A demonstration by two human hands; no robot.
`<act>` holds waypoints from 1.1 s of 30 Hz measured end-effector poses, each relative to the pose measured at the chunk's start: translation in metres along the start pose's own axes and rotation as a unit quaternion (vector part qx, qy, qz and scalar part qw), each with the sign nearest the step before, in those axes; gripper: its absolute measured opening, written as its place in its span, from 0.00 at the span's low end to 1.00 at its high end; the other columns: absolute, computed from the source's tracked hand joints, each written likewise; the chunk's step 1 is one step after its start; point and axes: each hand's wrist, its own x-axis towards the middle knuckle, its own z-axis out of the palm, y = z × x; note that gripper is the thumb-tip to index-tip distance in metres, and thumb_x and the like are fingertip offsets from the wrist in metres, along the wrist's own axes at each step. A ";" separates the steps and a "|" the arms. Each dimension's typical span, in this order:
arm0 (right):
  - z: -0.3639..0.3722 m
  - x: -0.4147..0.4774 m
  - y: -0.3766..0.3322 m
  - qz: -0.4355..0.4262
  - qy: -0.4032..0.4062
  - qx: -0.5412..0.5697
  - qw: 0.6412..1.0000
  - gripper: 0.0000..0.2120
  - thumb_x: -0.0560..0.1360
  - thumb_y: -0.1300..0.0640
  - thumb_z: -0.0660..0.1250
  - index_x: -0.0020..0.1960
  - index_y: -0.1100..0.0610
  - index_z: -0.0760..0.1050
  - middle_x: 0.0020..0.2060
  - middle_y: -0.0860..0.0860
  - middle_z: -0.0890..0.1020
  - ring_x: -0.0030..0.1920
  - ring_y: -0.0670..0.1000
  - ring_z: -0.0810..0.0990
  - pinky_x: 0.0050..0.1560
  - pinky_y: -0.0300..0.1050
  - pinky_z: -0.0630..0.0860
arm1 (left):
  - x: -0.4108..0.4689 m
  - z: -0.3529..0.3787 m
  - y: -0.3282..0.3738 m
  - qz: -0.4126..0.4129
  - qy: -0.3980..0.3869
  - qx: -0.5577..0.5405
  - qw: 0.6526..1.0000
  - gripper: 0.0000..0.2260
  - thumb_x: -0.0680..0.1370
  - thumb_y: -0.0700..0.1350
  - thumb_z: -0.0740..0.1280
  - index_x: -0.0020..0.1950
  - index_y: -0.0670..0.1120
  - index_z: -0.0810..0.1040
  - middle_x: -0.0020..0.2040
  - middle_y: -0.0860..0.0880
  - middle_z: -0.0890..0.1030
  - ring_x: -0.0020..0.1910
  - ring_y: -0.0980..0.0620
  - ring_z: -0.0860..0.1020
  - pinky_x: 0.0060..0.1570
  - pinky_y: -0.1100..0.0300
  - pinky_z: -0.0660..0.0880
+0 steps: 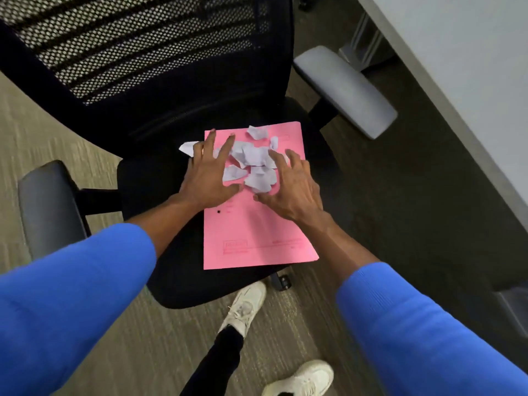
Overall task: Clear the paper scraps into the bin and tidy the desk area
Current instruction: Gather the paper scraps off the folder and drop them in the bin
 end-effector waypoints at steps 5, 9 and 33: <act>0.009 0.022 -0.012 -0.009 -0.017 -0.051 0.998 0.48 0.69 0.36 0.78 0.82 0.45 0.59 0.81 0.53 0.61 0.76 0.60 0.63 0.57 0.60 0.78 | 0.011 0.001 -0.003 0.084 -0.007 0.029 0.996 0.46 0.77 0.63 0.74 0.88 0.59 0.51 0.87 0.40 0.54 0.79 0.35 0.62 0.71 0.36 0.70; 0.018 0.025 -0.019 -0.006 -0.004 -0.092 0.996 0.38 0.73 0.39 0.74 0.79 0.48 0.64 0.76 0.54 0.67 0.72 0.60 0.65 0.50 0.57 0.80 | 0.010 0.004 0.001 0.098 -0.011 0.023 0.995 0.35 0.81 0.57 0.71 0.85 0.55 0.63 0.85 0.42 0.61 0.74 0.38 0.65 0.70 0.40 0.69; 0.029 -0.012 -0.008 -0.011 0.055 -0.103 0.993 0.11 0.81 0.59 0.64 0.60 0.61 0.80 0.53 0.57 0.77 0.53 0.60 0.74 0.39 0.51 0.66 | -0.029 0.015 0.015 0.051 0.098 -0.087 0.990 0.07 0.79 0.33 0.72 0.54 0.34 0.87 0.52 0.40 0.82 0.52 0.39 0.79 0.49 0.45 0.78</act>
